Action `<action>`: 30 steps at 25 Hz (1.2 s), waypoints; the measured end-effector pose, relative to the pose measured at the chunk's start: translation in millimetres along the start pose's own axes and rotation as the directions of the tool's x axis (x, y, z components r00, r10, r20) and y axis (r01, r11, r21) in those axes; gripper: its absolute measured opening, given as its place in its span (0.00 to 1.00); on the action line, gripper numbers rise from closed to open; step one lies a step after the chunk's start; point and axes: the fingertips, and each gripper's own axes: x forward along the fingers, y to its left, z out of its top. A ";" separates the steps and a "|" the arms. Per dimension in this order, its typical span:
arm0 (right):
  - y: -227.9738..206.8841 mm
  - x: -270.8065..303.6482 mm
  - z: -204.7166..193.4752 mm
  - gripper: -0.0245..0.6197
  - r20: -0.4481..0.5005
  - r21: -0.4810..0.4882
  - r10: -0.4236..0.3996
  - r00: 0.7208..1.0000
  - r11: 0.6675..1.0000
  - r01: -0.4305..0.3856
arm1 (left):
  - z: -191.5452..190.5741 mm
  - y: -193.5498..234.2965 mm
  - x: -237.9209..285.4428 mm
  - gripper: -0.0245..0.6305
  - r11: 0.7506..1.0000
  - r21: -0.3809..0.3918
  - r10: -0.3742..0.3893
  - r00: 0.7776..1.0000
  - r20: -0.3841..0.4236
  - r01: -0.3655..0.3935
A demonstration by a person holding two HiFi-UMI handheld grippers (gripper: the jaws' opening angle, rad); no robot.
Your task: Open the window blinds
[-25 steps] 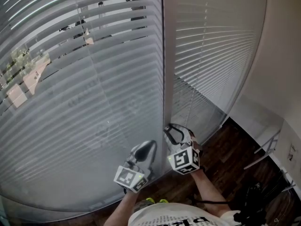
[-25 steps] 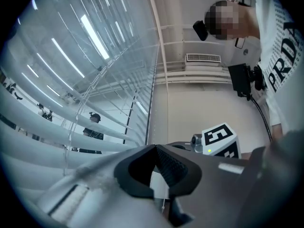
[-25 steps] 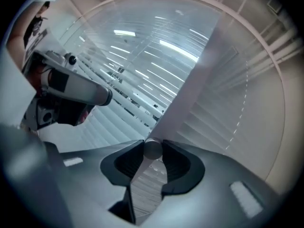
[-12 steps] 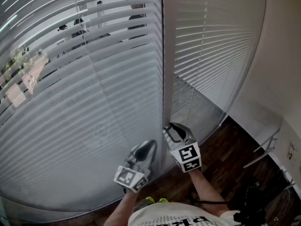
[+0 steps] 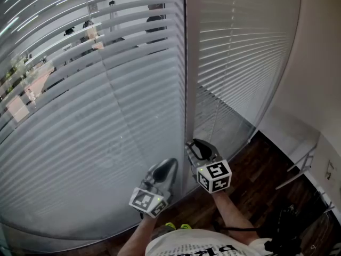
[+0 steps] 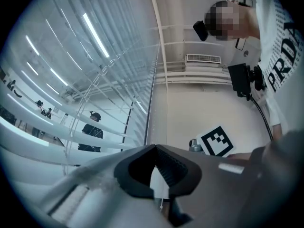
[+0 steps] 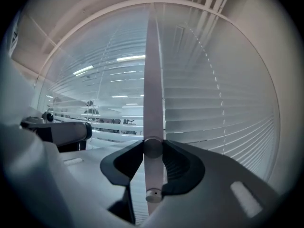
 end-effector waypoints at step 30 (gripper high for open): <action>13.5 3.3 -3.0 0.24 -0.111 -0.778 -0.125 0.986 0.628 -0.008 | 2.8 7.6 6.6 0.03 1.000 -0.010 -0.013 1.000 0.001 0.013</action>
